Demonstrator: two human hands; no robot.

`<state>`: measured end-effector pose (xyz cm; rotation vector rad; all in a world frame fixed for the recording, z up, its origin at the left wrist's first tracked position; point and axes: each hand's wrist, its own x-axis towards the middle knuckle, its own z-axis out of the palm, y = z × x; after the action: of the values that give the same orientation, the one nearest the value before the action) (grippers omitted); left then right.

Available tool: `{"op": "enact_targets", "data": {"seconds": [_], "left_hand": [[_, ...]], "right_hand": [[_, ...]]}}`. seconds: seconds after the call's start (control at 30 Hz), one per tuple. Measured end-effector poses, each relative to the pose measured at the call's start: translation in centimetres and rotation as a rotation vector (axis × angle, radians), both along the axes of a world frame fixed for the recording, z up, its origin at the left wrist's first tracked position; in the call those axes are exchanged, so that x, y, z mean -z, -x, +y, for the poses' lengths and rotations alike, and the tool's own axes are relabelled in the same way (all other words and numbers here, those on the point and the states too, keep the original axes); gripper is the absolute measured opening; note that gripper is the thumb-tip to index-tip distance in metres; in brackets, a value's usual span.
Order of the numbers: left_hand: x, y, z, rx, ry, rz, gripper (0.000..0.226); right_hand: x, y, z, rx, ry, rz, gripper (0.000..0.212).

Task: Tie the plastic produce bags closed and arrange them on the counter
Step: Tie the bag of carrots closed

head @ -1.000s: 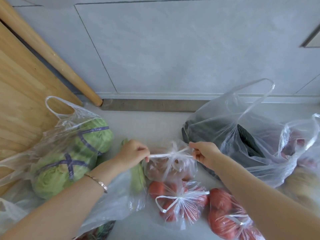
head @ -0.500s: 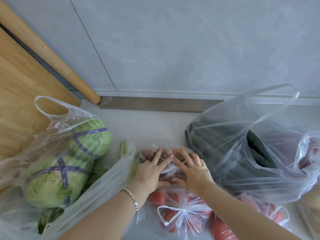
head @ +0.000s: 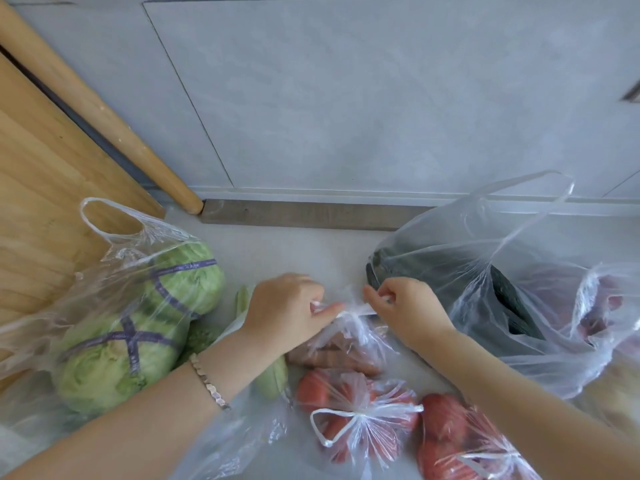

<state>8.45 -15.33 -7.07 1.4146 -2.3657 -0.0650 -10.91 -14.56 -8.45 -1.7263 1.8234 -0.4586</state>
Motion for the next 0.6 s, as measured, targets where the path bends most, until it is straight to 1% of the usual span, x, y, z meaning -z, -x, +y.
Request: {"op": "enact_targets", "data": {"seconds": [0.1,0.17,0.23,0.3,0.33,0.37,0.4,0.43,0.47,0.5,0.53,0.57,0.6], "left_hand": [[-1.4,1.2,0.2,-0.132,0.001,0.095,0.05],[-0.2,1.0,0.5,-0.163,0.015,0.043,0.044],[1.8,-0.1,0.6,-0.169,0.002,-0.029,0.039],[3.7,-1.3,1.0,-0.149,-0.102,-0.068,0.036],[4.3,-1.7,1.2,-0.163,-0.18,-0.045,0.036],[4.5,-1.6,1.4,-0.234,-0.286,0.015,0.037],[4.5,-1.3,1.4,-0.356,-0.448,0.114,0.04],[4.0,-0.9,1.2,-0.494,-0.653,0.298,0.04],[3.1,-0.7,0.8,-0.63,-0.879,0.567,0.039],[2.3,-0.7,0.4,-0.729,-1.092,0.872,0.039],[1.2,-0.7,0.1,-0.727,-1.265,1.163,0.037],[-0.1,-0.8,0.0,-0.658,-1.349,1.413,0.034],[-1.3,-0.8,-0.1,-0.565,-1.377,1.558,0.032]], "right_hand": [[-1.4,-1.0,-0.7,0.082,-0.029,-0.052,0.053],[-0.5,-1.0,-0.6,0.153,-0.056,-0.129,0.056],[1.2,-0.6,-0.3,0.231,-0.13,-0.214,0.057],[2.6,-0.5,0.4,0.324,-0.252,-0.277,0.058],[3.0,-0.6,0.9,0.378,-0.317,-0.318,0.058],[3.2,-0.6,1.2,0.445,-0.376,-0.382,0.056],[3.3,-0.6,1.3,0.522,-0.429,-0.463,0.053],[3.0,-0.4,1.4,0.593,-0.472,-0.547,0.047],[2.5,-0.1,1.6,0.648,-0.505,-0.64,0.04],[1.8,0.3,1.5,0.676,-0.527,-0.773,0.034],[1.0,0.6,1.5,0.668,-0.543,-0.942,0.03],[0.1,0.8,1.5,0.615,-0.555,-1.117,0.027],[-1.0,0.7,1.6,0.52,-0.564,-1.238,0.027]]}}
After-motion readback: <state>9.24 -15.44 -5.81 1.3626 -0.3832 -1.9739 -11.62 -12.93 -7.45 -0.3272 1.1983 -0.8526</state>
